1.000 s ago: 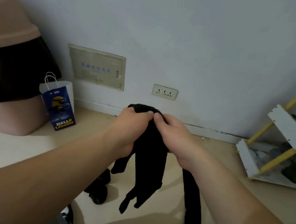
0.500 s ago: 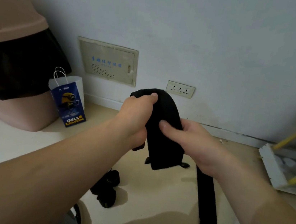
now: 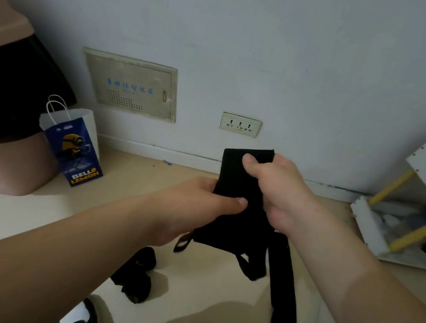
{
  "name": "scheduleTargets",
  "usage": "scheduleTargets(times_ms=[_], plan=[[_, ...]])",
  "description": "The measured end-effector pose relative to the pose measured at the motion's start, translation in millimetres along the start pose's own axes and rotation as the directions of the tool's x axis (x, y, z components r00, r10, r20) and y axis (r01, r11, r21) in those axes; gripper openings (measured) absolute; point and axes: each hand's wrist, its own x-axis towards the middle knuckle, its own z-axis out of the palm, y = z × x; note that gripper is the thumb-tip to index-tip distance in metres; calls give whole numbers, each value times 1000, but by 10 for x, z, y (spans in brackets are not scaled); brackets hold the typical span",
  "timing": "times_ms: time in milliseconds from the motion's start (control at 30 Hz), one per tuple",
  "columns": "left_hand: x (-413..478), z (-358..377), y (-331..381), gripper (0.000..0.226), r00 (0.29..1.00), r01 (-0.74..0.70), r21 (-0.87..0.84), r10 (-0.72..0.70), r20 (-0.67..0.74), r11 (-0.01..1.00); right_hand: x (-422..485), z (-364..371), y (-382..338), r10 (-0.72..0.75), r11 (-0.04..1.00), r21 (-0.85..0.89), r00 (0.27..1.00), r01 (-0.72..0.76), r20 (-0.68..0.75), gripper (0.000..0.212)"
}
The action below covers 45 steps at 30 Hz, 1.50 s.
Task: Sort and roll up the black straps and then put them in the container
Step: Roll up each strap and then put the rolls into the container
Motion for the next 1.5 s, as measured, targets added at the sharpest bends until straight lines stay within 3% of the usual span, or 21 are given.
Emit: scheduleTargets(times_ms=[100, 167, 267, 333, 433, 500, 633, 800, 867, 933, 967, 1033, 1133, 1233, 1333, 1400, 1500], plan=[[-56, 23, -30, 19, 1000, -14, 155, 13, 7, 988, -10, -93, -33, 48, 996, 82, 998, -44, -48, 20], [-54, 51, -45, 20, 997, -49, 180, 59, -51, 982, -36, -143, -36, 50, 994, 92, 998, -53, 34, 22], [-24, 68, -15, 24, 976, -134, 25, 136, -167, 991, -166, -157, -20, 95, 995, -25, 959, -92, 267, 28], [-14, 49, 21, 27, 973, -157, -105, 136, -187, 982, -277, -133, -8, 101, 990, -128, 938, -61, 331, 26], [-4, 12, 18, 28, 984, -130, -204, 101, -149, 970, -348, -153, -13, 58, 942, -331, 942, 58, 332, 31], [24, -11, -7, 27, 983, -106, -217, 69, -168, 970, -348, -182, -42, 89, 914, -400, 937, 58, 338, 37], [52, -59, -30, 28, 978, -83, -182, 44, -206, 980, -357, -177, -53, 122, 917, -398, 932, 26, 342, 30], [18, -178, 25, 46, 949, 2, 31, 8, -315, 1000, -285, -152, -44, 3, 961, -269, 969, 65, 246, 17], [17, -228, 4, 34, 913, -74, 126, 118, -390, 989, -273, -160, -73, -8, 975, -218, 980, 52, 200, 15], [24, -300, -38, 11, 872, -180, 394, 331, -361, 902, -265, -163, -80, 14, 982, -186, 985, 19, 173, 16], [14, -300, -61, 26, 858, -238, 500, 421, -293, 833, -254, -162, -74, 35, 986, -168, 986, -7, 163, 16], [38, -267, -88, 48, 800, -396, 552, 571, -185, 734, -240, -161, -66, 92, 990, -124, 984, -73, 151, 16], [91, -135, -134, 35, 697, -532, 572, 707, -125, 625, -243, -193, -90, 207, 978, -50, 961, -201, 181, 19], [63, -58, -86, 30, 764, -488, 443, 614, -201, 752, -262, -263, -118, 268, 957, -168, 944, -237, 194, 36], [71, 3, -56, 19, 831, -414, 274, 483, -276, 868, -239, -359, -133, 181, 943, -296, 980, -151, 76, 53], [91, 22, -70, 14, 875, -350, 170, 386, -293, 921, -220, -418, -143, 113, 961, -257, 993, -99, 37, 47], [95, 18, -92, 16, 915, -286, 95, 302, -269, 953, -199, -457, -114, 32, 976, -216, 994, -8, 107, 33]])
